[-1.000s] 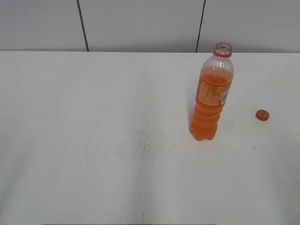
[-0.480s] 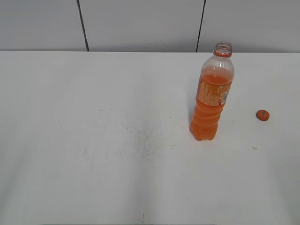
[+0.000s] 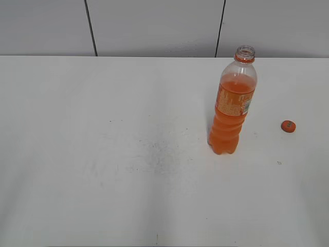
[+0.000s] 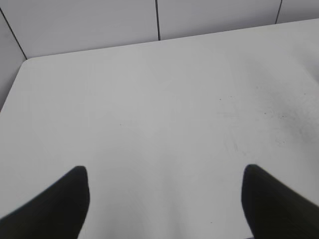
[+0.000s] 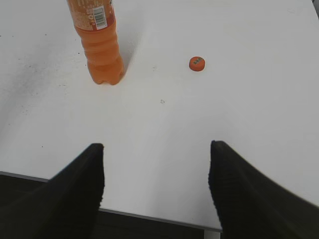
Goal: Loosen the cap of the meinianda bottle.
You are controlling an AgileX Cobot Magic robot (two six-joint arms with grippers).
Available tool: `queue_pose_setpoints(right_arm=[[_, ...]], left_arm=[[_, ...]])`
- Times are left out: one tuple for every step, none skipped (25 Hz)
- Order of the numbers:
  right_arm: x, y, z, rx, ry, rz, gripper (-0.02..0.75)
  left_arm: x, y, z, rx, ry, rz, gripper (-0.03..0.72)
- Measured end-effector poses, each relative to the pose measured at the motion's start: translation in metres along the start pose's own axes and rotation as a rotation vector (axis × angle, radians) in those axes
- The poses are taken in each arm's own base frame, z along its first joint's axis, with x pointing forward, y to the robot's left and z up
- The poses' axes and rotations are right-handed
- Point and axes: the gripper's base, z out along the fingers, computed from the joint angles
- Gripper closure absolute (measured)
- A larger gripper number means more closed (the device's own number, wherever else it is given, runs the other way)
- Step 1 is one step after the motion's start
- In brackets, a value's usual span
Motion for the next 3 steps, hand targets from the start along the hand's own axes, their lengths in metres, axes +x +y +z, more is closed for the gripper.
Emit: queue_pose_setpoints(right_arm=[[0.0,0.0,0.0,0.0,0.0,0.0,0.244],[0.0,0.0,0.0,0.0,0.0,0.0,0.244],[0.0,0.0,0.0,0.0,0.0,0.0,0.244]], left_arm=[[0.0,0.0,0.0,0.0,0.0,0.0,0.125],[0.0,0.0,0.0,0.0,0.0,0.0,0.127],[0.0,0.0,0.0,0.0,0.0,0.0,0.127]])
